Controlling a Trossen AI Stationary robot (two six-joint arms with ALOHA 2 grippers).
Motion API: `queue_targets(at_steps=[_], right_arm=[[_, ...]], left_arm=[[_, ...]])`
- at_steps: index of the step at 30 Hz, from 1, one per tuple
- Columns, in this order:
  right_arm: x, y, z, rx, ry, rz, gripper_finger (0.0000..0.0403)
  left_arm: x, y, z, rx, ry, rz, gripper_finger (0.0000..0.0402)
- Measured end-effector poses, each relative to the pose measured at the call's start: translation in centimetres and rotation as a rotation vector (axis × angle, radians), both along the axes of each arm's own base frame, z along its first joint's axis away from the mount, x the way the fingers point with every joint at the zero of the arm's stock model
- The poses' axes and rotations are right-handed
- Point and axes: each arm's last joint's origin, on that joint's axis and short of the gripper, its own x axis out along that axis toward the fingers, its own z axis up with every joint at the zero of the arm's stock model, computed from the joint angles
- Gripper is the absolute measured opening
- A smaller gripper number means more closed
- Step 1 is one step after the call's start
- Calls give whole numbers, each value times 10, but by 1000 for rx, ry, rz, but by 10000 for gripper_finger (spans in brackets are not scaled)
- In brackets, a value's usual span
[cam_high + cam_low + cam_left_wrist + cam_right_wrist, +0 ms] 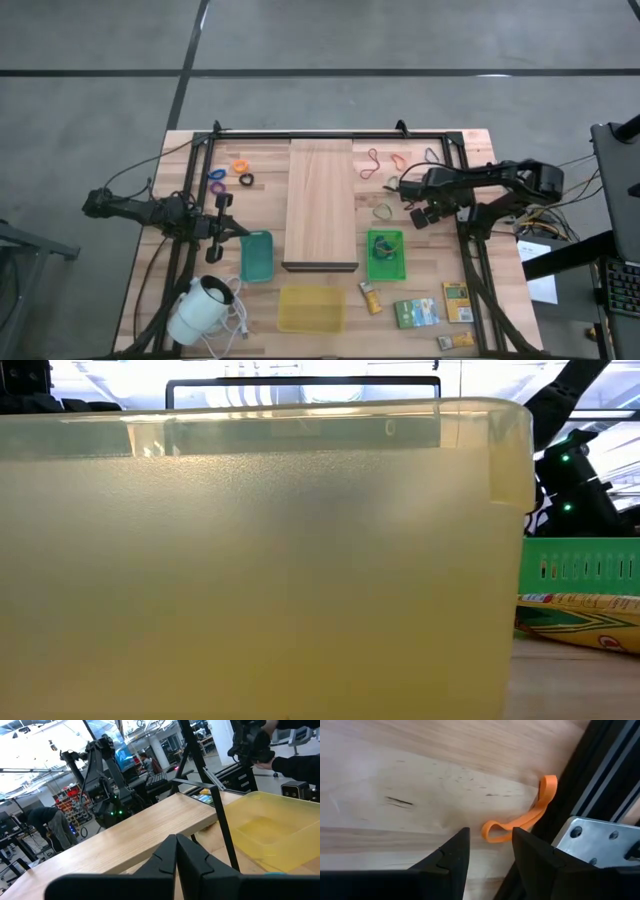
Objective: Pick & Place Office Desk Supplies
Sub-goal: Put the bottom orange rubber band into the green bin
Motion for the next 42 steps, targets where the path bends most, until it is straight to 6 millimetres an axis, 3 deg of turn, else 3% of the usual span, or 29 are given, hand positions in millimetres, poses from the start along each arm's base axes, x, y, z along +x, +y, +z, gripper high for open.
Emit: queue_targets(at_steps=[12,35,42], right_arm=[[-15,5,2,-74,-131,-5,121],[-17,5,1,-97,-97,37,14],[-18,4,0,-108,-80,39,9]], left_arm=[[0,0,0,0,0,0,12],[0,0,0,0,0,-1,12],[0,0,0,0,0,-1,12]])
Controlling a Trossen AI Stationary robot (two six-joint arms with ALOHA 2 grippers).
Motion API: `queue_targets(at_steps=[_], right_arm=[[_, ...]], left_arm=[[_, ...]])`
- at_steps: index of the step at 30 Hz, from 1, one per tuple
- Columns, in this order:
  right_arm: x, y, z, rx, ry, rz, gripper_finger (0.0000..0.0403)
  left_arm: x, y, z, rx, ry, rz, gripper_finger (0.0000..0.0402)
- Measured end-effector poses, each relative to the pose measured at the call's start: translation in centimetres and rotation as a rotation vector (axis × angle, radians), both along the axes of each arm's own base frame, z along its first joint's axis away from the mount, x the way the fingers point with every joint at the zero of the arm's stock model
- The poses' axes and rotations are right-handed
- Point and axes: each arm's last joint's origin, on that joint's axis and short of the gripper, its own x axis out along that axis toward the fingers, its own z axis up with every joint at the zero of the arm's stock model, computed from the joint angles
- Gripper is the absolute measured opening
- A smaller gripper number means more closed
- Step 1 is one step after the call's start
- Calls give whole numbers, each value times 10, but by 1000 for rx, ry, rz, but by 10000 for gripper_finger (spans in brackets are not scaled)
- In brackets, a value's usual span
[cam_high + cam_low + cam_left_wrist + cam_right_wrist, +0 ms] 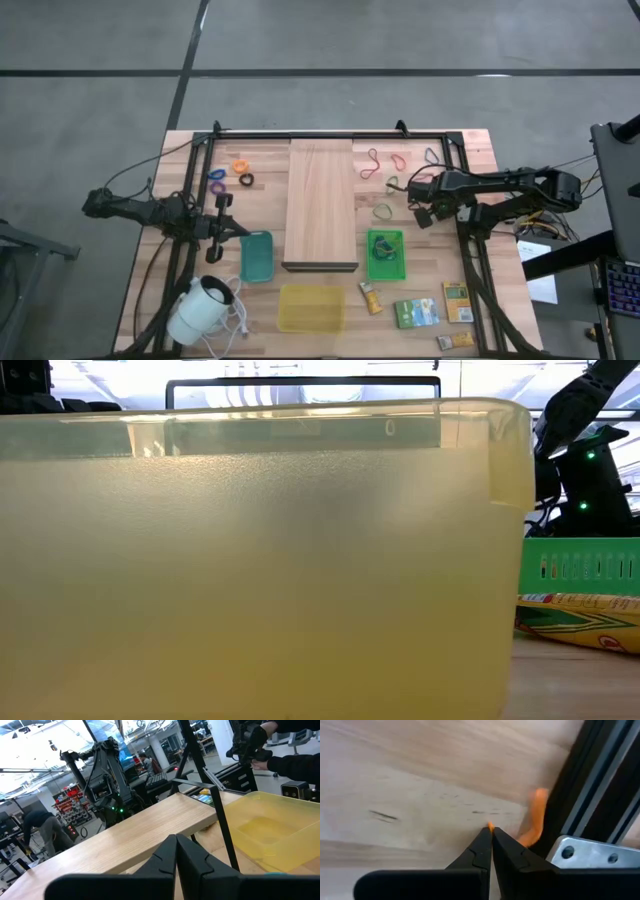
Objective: Pick & Place Office Desk Supplies
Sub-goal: Put the bottom orange rubber band into the green bin
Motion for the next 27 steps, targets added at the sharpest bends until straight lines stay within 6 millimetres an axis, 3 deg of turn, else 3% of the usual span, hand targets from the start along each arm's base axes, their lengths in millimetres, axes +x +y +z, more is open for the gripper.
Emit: queue_targets(at_steps=[11,27], right_arm=[[3,0,3,19,-17,-5,8],[33,-11,50,-15,-115,36,8]], left_arm=[[0,0,0,0,0,0,12],[0,0,0,0,0,0,12]])
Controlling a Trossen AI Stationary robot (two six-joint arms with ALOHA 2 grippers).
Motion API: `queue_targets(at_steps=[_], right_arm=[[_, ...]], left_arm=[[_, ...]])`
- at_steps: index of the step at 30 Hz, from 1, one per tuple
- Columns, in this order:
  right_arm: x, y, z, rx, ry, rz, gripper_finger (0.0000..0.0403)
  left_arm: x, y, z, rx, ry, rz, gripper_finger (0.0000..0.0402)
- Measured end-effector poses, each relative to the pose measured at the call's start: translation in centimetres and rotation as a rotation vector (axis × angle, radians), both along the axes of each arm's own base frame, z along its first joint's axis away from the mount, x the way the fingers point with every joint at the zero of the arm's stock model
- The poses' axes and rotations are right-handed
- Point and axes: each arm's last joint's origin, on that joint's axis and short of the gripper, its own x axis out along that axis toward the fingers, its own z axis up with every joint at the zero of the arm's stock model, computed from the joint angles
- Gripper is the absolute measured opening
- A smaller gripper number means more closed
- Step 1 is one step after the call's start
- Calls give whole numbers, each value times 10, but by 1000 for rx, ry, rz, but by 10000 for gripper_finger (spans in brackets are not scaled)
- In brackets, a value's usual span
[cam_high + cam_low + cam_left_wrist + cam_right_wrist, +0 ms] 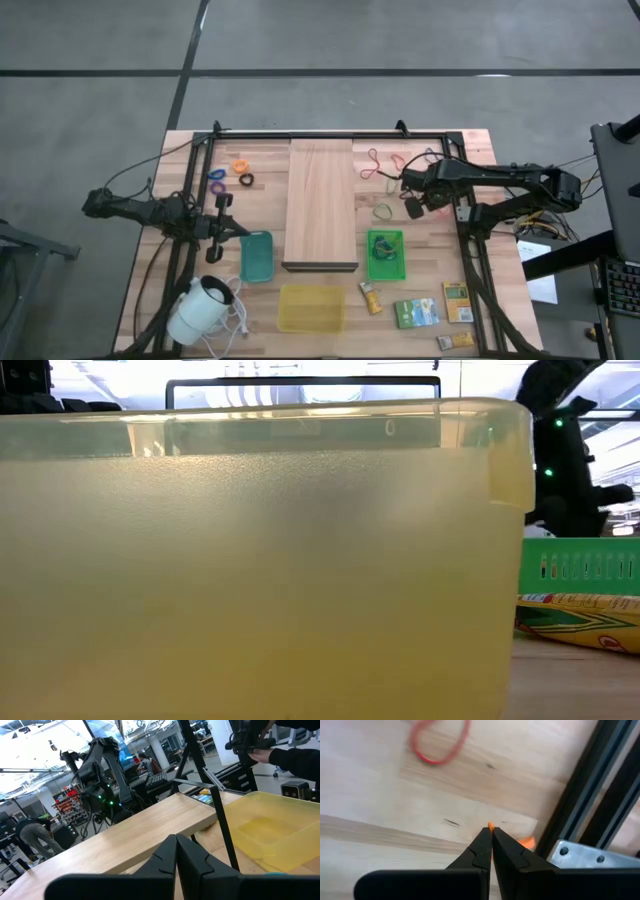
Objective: Pick & Place Office Desk Supplies
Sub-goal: Put the bottom orange rubber band into the green bin
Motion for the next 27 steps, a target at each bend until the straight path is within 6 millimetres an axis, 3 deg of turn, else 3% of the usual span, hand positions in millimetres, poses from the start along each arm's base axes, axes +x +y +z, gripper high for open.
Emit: queue_targets(at_steps=[12,27], right_arm=[[24,11,35,-63,-133,149,8],[44,71,91,-233,-403,491,8]], left_arm=[[0,0,0,0,0,1,12],[0,0,0,0,0,1,12]])
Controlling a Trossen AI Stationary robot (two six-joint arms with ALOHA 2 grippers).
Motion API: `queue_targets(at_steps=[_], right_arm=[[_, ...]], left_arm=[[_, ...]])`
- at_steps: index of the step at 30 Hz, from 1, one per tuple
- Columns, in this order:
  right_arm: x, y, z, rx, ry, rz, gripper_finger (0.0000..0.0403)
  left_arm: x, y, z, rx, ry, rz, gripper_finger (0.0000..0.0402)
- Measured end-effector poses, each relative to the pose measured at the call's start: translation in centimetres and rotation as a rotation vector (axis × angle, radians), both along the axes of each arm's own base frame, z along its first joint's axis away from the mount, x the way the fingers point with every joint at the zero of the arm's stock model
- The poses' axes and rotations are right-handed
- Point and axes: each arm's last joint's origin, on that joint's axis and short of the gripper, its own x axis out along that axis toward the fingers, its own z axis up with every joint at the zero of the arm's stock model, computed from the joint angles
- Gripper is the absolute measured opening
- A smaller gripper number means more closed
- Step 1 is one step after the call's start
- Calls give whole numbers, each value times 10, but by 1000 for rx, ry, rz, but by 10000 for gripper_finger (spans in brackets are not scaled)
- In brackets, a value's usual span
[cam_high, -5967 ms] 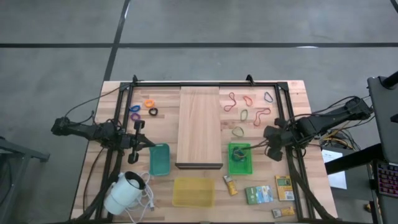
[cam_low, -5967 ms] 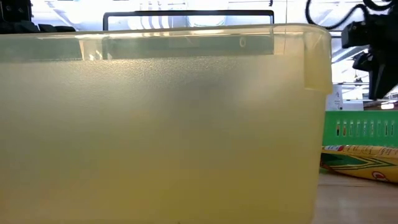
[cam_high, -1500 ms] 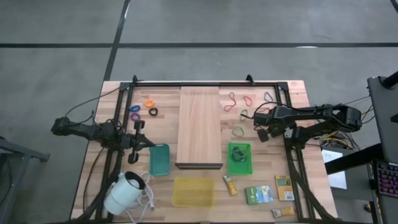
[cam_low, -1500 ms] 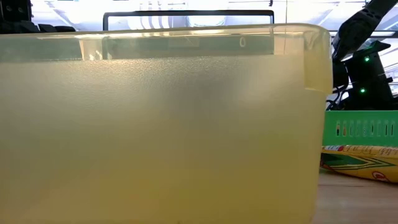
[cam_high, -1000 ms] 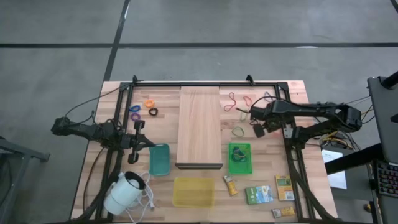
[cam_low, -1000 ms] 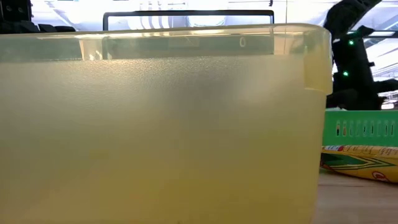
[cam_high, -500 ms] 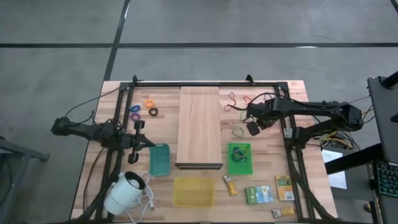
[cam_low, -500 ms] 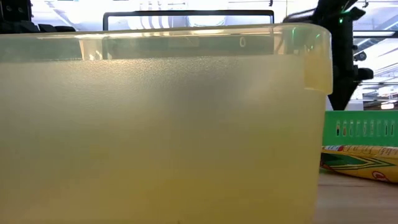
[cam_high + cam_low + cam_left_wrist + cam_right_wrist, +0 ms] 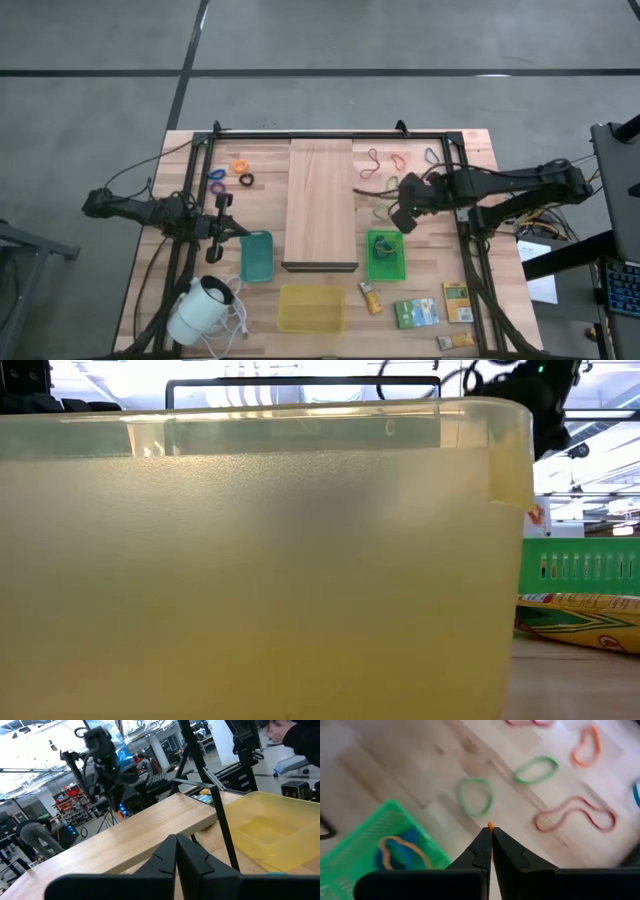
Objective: Pick & Place Office Desk Supplies
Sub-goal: Put the bottom orange rubber band into the green bin
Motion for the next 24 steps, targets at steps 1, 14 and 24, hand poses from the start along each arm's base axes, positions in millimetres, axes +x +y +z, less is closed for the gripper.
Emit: queue_targets(at_steps=[1,14,24], right_arm=[[2,4,1,-3,-20,26,8],[14,39,-7,-22,-95,274,8],[20,62,-22,71,-157,397,8]], left_arm=[[0,0,0,0,0,0,12],[0,0,0,0,0,-1,12],[0,0,0,0,0,-1,12]])
